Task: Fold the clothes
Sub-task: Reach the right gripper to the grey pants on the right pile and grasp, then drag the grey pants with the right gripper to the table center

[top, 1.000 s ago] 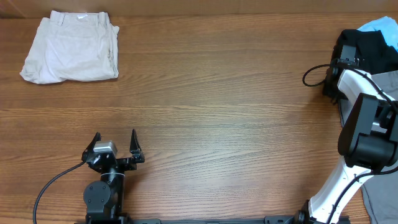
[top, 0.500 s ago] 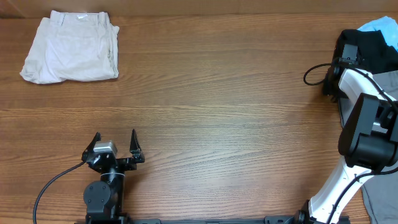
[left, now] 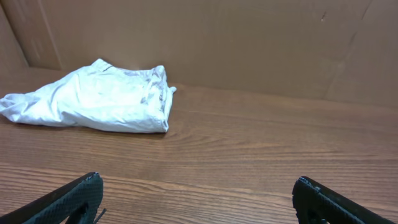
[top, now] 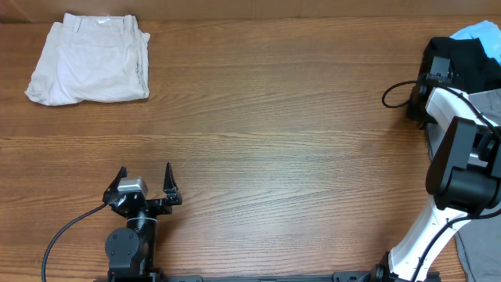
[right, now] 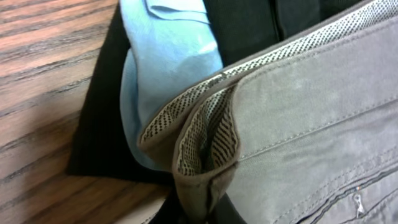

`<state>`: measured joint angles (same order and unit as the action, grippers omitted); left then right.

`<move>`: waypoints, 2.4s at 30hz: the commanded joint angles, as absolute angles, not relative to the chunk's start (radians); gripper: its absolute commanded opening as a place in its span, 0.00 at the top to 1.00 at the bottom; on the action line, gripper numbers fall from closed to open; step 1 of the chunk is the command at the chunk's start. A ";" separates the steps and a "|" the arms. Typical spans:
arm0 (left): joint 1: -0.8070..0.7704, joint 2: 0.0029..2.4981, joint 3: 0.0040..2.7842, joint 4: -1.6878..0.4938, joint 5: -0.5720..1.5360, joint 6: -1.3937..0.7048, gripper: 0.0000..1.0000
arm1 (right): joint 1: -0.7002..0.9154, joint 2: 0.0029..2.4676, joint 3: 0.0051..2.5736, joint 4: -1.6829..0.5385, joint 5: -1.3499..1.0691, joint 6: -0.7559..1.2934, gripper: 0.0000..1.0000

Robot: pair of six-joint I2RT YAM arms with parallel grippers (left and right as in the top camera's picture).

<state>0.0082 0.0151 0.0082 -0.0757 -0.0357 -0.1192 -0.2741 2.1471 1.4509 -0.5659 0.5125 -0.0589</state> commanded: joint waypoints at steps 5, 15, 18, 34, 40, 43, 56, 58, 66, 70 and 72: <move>0.012 0.006 0.005 -0.073 -0.048 -0.097 0.00 | -0.275 2.136 1.514 -0.622 0.541 0.047 0.96; 0.012 0.006 0.005 -0.073 -0.048 -0.097 0.00 | -0.276 1.987 1.545 -0.639 0.568 0.158 0.96; 0.012 0.006 0.005 -0.073 -0.048 -0.097 0.00 | -0.276 1.960 1.545 -0.641 0.576 0.158 0.96; 0.012 0.006 0.005 -0.073 -0.048 -0.097 0.00 | -0.274 1.821 1.545 -0.674 0.613 0.241 0.97; 0.012 0.006 0.005 -0.073 -0.048 -0.097 0.00 | -0.274 1.583 1.545 -0.680 0.628 0.239 0.96; 0.012 0.006 0.005 -0.073 -0.048 -0.097 0.00 | -0.274 1.500 1.545 -0.690 0.626 0.237 0.96; 0.012 0.006 0.005 -0.073 -0.048 -0.097 0.00 | 0.117 1.363 1.545 -0.682 0.390 0.305 0.96; 0.012 0.006 0.005 -0.073 -0.048 -0.097 0.00 | 0.176 1.395 1.545 -0.669 0.330 0.320 0.96; 0.012 0.006 0.005 -0.073 -0.048 -0.097 0.00 | 0.395 1.679 1.544 -0.648 -0.012 0.451 0.96; 0.012 0.006 0.005 -0.073 -0.048 -0.097 0.00 | 0.504 1.822 1.544 -0.597 -0.215 0.471 0.96; 0.012 0.006 0.005 -0.073 -0.048 -0.097 0.00 | 0.551 1.863 1.544 -0.576 -0.265 0.501 0.96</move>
